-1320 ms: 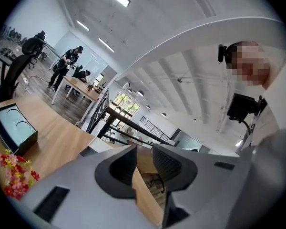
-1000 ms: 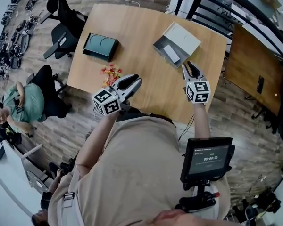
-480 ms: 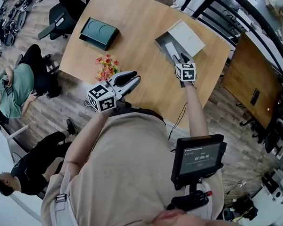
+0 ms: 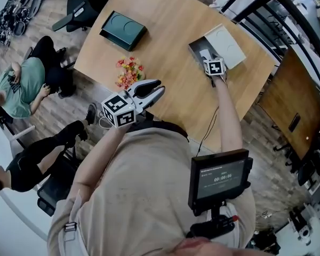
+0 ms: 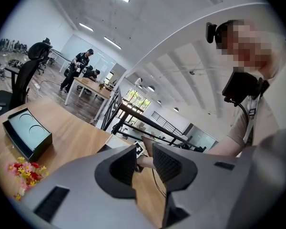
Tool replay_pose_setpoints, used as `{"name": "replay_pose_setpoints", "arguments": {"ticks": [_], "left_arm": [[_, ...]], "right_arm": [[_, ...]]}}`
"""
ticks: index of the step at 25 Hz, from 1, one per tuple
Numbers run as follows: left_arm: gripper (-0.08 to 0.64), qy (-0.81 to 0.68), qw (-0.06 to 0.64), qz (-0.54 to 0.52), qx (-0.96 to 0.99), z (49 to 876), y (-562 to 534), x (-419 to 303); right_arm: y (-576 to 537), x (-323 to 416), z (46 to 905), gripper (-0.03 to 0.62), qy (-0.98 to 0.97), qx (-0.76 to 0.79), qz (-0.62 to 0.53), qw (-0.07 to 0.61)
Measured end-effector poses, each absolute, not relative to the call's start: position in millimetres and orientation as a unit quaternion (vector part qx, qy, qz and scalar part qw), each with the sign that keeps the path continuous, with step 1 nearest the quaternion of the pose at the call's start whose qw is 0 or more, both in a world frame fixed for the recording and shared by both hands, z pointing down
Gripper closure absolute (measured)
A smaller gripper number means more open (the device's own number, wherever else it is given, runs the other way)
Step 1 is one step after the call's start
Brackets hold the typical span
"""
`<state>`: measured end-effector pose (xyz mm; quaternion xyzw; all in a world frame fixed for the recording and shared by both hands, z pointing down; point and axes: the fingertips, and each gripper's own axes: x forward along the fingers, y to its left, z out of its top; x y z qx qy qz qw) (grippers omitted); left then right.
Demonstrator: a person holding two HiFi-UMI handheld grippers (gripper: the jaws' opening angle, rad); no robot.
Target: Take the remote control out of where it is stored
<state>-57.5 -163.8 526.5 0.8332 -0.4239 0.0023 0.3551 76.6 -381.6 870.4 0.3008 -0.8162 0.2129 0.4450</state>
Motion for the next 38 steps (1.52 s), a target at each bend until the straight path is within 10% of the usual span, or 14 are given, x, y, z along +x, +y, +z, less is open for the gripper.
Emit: {"name": "replay_pose_setpoints", "arguments": {"ticks": [16,38], "left_arm": [[0.469,-0.452,0.370,0.013,0.812,535.8,-154.5,-72.9],[0.469,-0.442,0.366,0.019,0.819,538.2,-146.8,-51.9]], "right_arm": [[-382.2,66.8,925.6,0.325,-0.782,0.241,0.193,0.541],[-390.4,58.2,828.1,0.327,-0.876,0.276,0.126,0.375]]}}
